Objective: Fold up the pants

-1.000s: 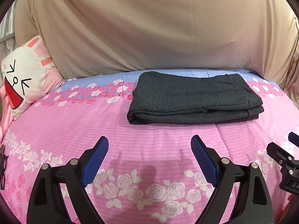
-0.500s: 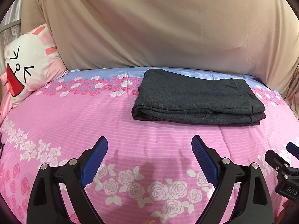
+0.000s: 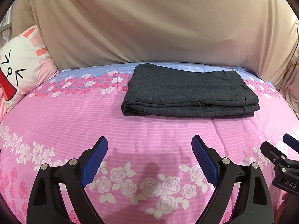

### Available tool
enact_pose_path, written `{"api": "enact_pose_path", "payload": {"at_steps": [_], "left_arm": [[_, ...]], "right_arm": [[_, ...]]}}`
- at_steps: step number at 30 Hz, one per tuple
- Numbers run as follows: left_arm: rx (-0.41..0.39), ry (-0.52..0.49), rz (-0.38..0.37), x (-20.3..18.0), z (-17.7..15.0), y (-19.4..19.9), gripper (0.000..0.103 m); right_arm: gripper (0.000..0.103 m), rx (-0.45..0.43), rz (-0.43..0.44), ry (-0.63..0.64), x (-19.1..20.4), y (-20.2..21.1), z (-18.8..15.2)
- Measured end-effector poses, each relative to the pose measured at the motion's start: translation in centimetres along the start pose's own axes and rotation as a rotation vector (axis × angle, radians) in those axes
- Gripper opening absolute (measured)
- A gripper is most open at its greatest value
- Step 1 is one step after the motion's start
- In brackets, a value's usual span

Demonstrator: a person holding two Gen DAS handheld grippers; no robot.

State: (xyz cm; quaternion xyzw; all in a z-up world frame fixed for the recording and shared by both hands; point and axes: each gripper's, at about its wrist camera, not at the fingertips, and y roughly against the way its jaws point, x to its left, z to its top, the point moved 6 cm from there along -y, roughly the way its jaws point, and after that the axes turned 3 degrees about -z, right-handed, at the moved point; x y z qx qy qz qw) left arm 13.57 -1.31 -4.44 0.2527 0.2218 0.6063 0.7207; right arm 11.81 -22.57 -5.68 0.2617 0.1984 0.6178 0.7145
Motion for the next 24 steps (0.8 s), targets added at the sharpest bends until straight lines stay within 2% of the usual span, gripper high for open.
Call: {"api": "enact_pose_path", "payload": {"at_steps": [10, 19, 24], "left_arm": [[0.002, -0.009, 0.005, -0.15, -0.10, -0.01, 0.088], [0.036, -0.007, 0.000, -0.09, -0.48, -0.47, 0.091], [-0.003, -0.016, 0.038, 0.01, -0.48, 0.18, 0.092]], "right_arm": [[0.098, 0.000, 0.001, 0.001, -0.05, -0.01, 0.02], [0.098, 0.001, 0.000, 0.001, -0.04, -0.01, 0.05], [0.098, 0.001, 0.000, 0.001, -0.03, 0.02, 0.05]]}}
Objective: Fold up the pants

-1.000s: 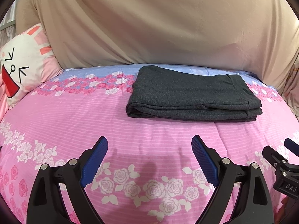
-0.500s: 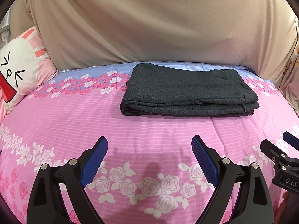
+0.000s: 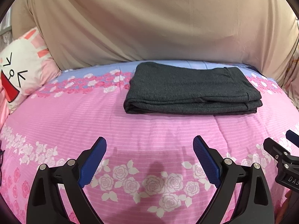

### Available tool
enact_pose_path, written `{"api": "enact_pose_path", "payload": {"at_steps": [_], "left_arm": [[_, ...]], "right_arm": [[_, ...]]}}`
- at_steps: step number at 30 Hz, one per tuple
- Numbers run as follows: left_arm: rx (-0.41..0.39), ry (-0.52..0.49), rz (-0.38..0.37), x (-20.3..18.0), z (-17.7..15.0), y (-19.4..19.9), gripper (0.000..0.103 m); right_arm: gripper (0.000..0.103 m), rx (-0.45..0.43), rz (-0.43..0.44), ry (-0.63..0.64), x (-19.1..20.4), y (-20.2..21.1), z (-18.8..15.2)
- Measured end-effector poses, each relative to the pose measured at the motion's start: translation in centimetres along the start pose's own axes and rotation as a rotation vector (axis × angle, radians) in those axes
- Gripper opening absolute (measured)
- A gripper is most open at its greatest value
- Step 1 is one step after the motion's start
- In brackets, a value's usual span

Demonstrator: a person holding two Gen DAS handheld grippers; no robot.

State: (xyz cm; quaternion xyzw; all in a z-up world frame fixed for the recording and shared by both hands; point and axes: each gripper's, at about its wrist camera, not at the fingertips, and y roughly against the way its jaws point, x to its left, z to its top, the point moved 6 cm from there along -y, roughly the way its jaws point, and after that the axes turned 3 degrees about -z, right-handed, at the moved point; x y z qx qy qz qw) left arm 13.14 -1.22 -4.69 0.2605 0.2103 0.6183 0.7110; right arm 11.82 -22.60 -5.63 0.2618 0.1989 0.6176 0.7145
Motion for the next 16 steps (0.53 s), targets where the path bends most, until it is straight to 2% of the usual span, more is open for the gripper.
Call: {"api": "enact_pose_path", "payload": {"at_steps": [5, 9, 12, 16], "left_arm": [[-0.033, -0.028, 0.009, -0.3, 0.0, 0.7, 0.092], [-0.026, -0.033, 0.004, -0.4, 0.1, 0.6, 0.091], [0.006, -0.048, -0.017, -0.8, 0.0, 0.1, 0.084], [0.005, -0.056, -0.014, -1.0, -0.1, 0.1, 0.084]], "right_arm": [[0.098, 0.000, 0.000, 0.000, 0.0, 0.0, 0.0], [0.098, 0.000, 0.000, 0.000, 0.0, 0.0, 0.0], [0.098, 0.001, 0.000, 0.000, -0.1, 0.0, 0.0], [0.098, 0.001, 0.001, 0.001, -0.1, 0.0, 0.0]]}}
